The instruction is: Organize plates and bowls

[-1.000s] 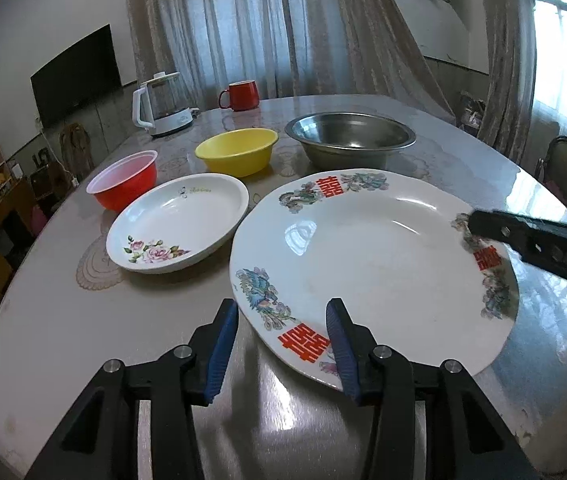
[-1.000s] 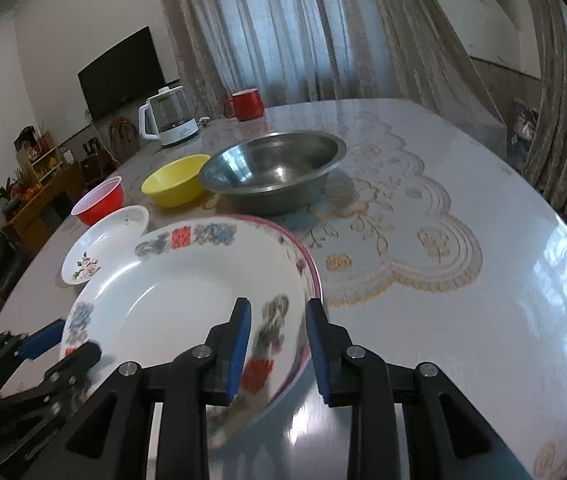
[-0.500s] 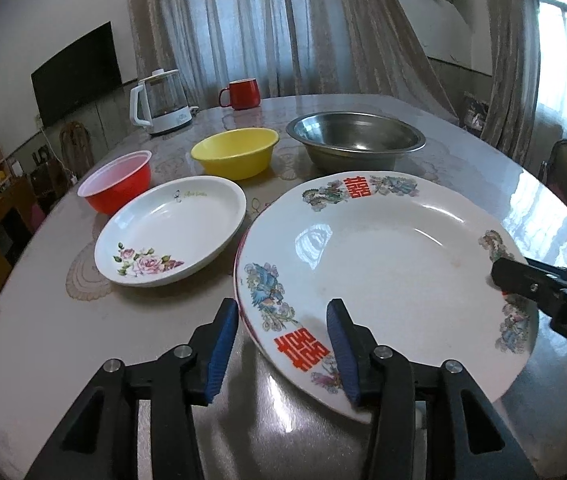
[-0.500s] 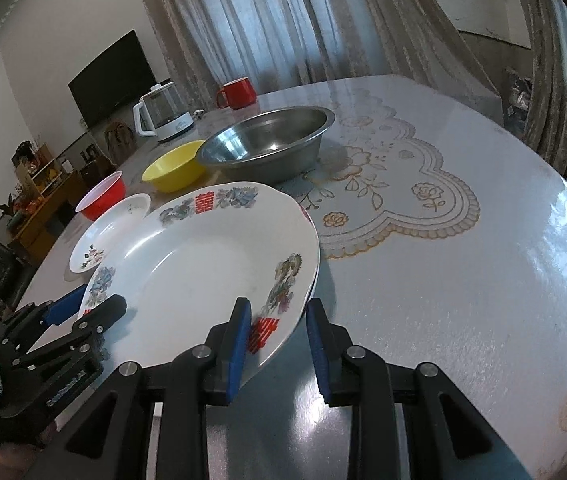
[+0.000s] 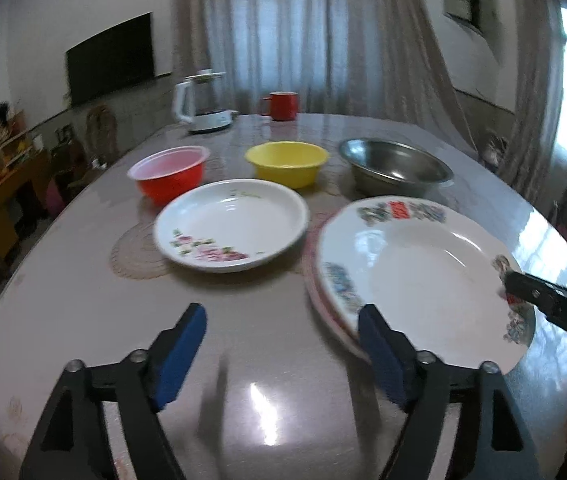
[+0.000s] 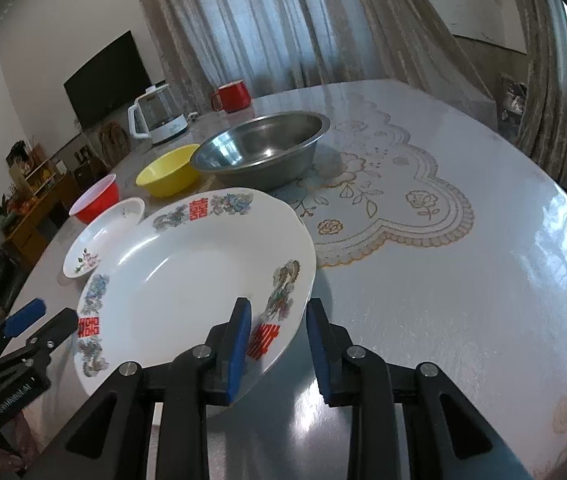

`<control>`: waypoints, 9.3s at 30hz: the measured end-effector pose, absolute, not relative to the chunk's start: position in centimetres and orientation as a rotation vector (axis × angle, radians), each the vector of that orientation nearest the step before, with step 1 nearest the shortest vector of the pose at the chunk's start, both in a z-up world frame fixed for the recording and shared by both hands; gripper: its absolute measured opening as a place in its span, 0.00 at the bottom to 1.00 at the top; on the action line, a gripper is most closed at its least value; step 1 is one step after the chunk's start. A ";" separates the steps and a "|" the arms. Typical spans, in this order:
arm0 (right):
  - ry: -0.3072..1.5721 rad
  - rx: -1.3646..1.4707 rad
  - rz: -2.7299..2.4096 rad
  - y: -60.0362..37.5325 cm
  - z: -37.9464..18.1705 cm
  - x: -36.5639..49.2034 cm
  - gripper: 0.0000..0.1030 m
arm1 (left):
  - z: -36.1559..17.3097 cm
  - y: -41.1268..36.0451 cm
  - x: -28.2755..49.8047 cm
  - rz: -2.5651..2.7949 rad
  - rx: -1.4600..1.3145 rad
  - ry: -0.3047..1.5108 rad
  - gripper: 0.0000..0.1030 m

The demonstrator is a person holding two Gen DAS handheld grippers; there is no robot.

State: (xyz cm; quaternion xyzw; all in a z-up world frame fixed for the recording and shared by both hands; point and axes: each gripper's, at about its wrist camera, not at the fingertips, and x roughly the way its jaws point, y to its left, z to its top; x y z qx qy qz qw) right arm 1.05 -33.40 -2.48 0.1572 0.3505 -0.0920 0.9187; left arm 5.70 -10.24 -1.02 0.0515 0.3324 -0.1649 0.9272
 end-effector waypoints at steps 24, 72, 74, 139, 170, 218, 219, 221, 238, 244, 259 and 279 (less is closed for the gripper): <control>0.704 0.180 0.081 -25.0 1.6 6.3 0.35 | -2.0 -0.1 12.6 -0.161 -0.279 0.760 0.91; 1.098 0.115 0.216 -17.4 -4.4 24.1 0.23 | -4.3 1.5 20.5 -0.334 -0.221 0.914 0.25; 1.086 0.108 0.197 -17.1 -4.4 24.1 0.23 | -4.2 1.2 20.6 -0.325 -0.194 0.901 0.25; 0.717 0.169 0.053 -26.3 2.0 3.1 0.22 | 2.2 -10.3 7.3 -0.621 -0.008 0.682 0.27; 0.871 0.310 -0.072 -32.0 -1.0 2.1 0.23 | -1.0 -16.9 7.8 -0.683 0.121 0.815 0.32; 0.971 0.199 -0.149 -30.8 -0.9 4.7 0.37 | 0.8 -17.1 8.0 -0.674 0.146 0.870 0.50; 0.969 0.201 -0.149 -30.8 -0.8 4.6 0.37 | 0.9 -17.1 7.9 -0.683 0.142 0.862 0.50; 0.966 0.205 -0.150 -30.8 -0.8 4.6 0.37 | 0.9 -17.3 7.8 -0.691 0.149 0.860 0.50; 0.904 0.232 -0.143 -30.7 -1.0 3.7 0.41 | 0.1 -15.0 5.7 -0.675 0.037 0.765 0.71; 0.886 0.236 -0.151 -30.5 -1.0 3.6 0.43 | 0.2 -13.2 5.9 -0.623 -0.023 0.751 0.79; 0.804 0.368 -0.092 -31.5 -1.1 2.6 0.55 | -0.8 -9.4 6.8 -0.465 -0.090 0.783 0.82; 0.657 0.430 -0.188 -41.6 1.5 8.0 0.54 | 0.3 -10.1 11.2 -0.435 -0.157 0.849 0.82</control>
